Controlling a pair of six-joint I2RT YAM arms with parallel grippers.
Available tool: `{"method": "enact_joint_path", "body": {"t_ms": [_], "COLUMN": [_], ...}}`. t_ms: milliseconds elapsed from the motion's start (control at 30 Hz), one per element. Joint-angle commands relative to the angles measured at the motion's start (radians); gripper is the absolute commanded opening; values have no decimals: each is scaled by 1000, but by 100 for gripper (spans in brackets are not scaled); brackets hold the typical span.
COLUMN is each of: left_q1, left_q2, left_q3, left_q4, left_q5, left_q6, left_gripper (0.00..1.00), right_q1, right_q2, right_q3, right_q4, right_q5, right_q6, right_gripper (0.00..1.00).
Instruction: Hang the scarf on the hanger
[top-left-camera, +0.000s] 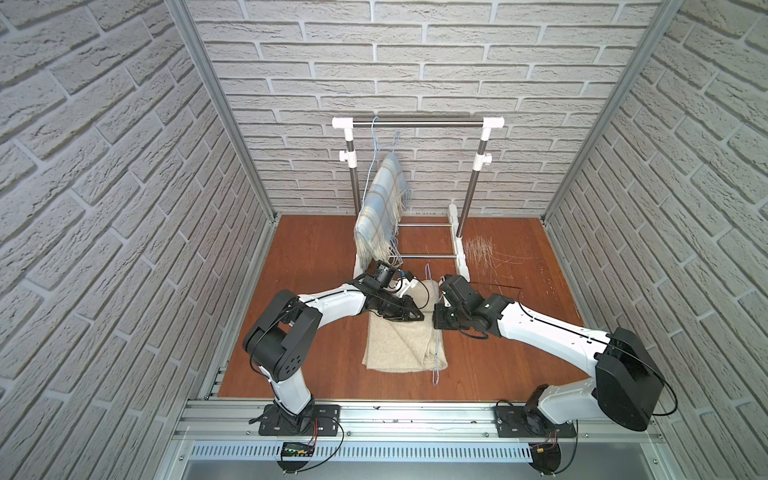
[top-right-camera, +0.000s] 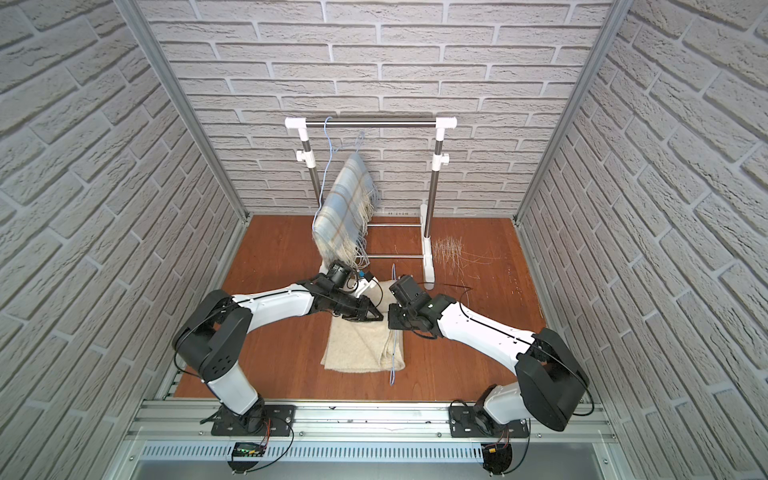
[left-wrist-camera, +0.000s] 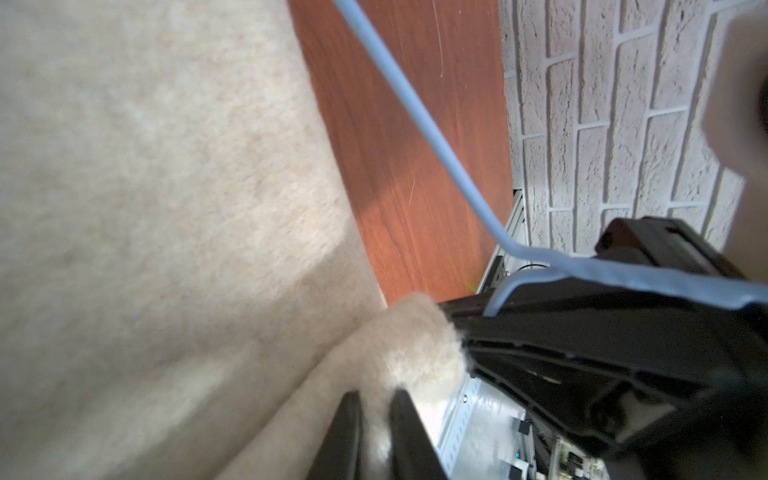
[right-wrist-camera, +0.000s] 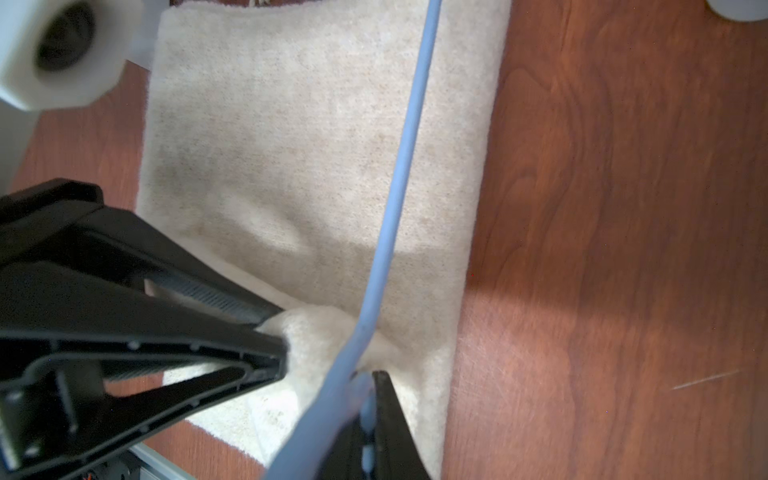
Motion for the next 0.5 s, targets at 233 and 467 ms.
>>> {"method": "enact_joint_path", "body": {"t_ms": [233,467], "left_q1": [12,84], "left_q2": [-218,-427], "left_q3": [-147,-184], "left_q4": [-151,-220], "left_q5": [-135,-205], "left_q6": [55,109], "left_gripper": [0,0], "right_q1": [-33,-45], "right_q2": [-5,-33], "right_q3": [-7,-1], "right_q4": [-89,-148], "right_q5": [26,-13], "right_q6": [-24,-61], "right_gripper": [3,3]}}
